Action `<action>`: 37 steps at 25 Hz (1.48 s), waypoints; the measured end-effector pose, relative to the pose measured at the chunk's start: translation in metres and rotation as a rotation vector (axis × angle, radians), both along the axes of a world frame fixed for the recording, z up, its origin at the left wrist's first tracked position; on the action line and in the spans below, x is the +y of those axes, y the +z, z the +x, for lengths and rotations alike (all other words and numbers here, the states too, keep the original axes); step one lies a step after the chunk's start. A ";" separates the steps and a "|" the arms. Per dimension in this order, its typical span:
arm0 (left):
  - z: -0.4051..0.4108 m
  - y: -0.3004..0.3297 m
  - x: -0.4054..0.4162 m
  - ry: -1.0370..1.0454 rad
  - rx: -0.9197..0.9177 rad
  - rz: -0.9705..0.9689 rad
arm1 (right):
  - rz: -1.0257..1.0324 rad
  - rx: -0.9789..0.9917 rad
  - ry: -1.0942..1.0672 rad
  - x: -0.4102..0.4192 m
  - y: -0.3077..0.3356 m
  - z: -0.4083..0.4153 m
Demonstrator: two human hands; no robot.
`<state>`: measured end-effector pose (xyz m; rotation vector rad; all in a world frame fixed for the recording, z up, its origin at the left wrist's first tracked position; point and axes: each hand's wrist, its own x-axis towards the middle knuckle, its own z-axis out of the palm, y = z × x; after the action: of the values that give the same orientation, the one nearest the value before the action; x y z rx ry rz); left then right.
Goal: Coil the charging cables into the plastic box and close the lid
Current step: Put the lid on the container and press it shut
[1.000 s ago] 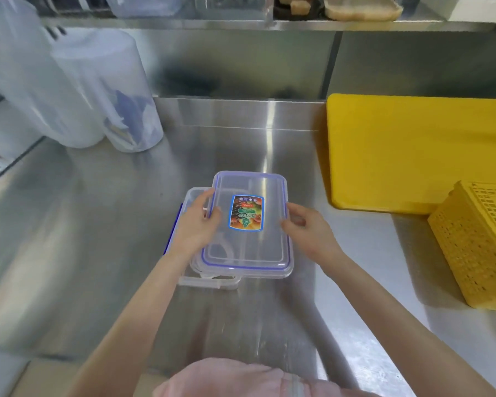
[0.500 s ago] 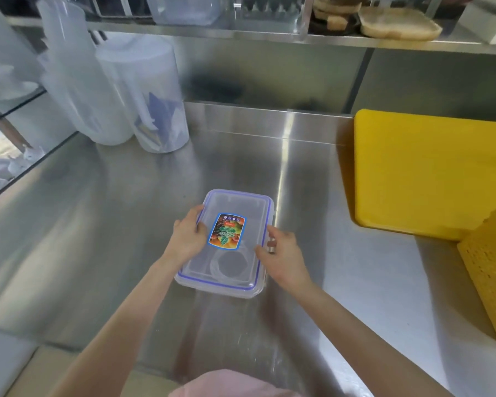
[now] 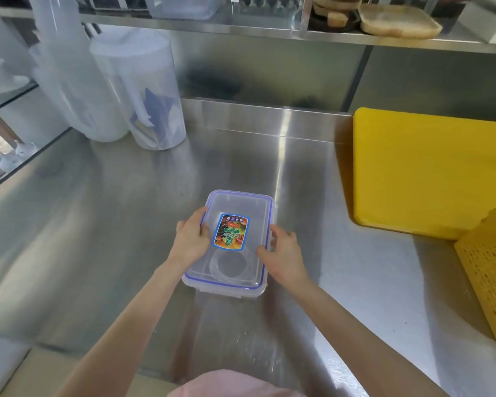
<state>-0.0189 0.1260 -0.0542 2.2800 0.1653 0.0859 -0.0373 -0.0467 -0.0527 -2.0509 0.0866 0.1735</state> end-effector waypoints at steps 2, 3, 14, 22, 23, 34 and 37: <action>0.000 -0.002 0.001 0.007 -0.007 -0.017 | 0.038 0.049 -0.040 0.001 -0.001 0.000; 0.000 -0.004 0.001 0.009 0.003 -0.031 | 0.054 0.061 -0.056 0.002 -0.002 0.000; -0.002 -0.018 0.001 0.187 0.291 -0.364 | 0.135 0.135 -0.120 -0.012 -0.010 0.004; -0.004 -0.012 -0.002 0.279 0.110 -0.067 | 0.163 0.149 -0.114 -0.014 -0.016 0.001; -0.005 -0.010 -0.003 0.281 0.056 0.009 | 0.164 0.151 -0.112 -0.014 -0.017 0.001; -0.008 -0.005 -0.007 0.229 0.034 0.214 | 0.170 0.157 -0.089 -0.018 -0.014 0.006; -0.005 -0.002 -0.010 0.138 0.142 0.413 | 0.133 0.168 -0.040 -0.021 -0.015 0.006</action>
<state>-0.0239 0.1162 -0.0564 2.6857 0.4116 0.0317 -0.0311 -0.0676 -0.0674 -1.8975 0.2147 0.3182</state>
